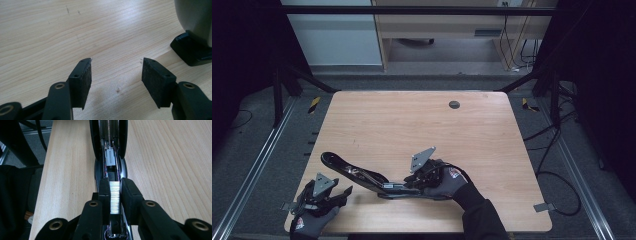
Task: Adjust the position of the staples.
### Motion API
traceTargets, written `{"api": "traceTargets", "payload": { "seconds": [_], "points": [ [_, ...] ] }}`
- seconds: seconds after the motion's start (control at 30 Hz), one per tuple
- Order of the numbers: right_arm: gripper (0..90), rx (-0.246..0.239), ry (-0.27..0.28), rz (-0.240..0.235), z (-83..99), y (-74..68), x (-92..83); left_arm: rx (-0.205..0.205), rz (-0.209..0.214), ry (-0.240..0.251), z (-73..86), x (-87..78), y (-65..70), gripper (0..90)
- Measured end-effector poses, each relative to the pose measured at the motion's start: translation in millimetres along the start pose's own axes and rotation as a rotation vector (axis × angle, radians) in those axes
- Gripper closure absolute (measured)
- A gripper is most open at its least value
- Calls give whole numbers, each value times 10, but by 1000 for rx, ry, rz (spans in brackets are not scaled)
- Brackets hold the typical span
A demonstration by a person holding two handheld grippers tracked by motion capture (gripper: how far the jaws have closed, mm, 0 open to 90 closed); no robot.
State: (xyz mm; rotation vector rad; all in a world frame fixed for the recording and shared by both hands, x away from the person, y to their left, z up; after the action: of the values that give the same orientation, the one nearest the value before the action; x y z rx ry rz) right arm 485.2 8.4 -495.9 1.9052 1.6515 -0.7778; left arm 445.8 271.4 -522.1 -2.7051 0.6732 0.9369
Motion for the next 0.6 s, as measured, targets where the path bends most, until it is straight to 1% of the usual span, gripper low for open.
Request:
{"api": "traceTargets", "payload": {
  "seconds": [0.37, 0.6],
  "points": [
    [785, 6, -3, -5, 5, -3, 16, -1, 1, 1, 0, 3, 3, 408],
    [786, -2, -8, -9, 8, -10, 23, -1, 1, 1, 0, 2, 3, 409]
  ]
}}
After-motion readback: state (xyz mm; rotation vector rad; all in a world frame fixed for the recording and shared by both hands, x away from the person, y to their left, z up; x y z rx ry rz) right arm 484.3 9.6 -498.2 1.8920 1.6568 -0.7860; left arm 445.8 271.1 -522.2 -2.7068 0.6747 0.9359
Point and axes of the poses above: each handheld gripper's, and its own axes: x roughly forward along the jaws, z roughly out of its underside, y roughly to its right, the point moved 7 cm from there along x, roughly forward along the jaws, and after that the axes turned 3 degrees about z, right-handed, at the moved point
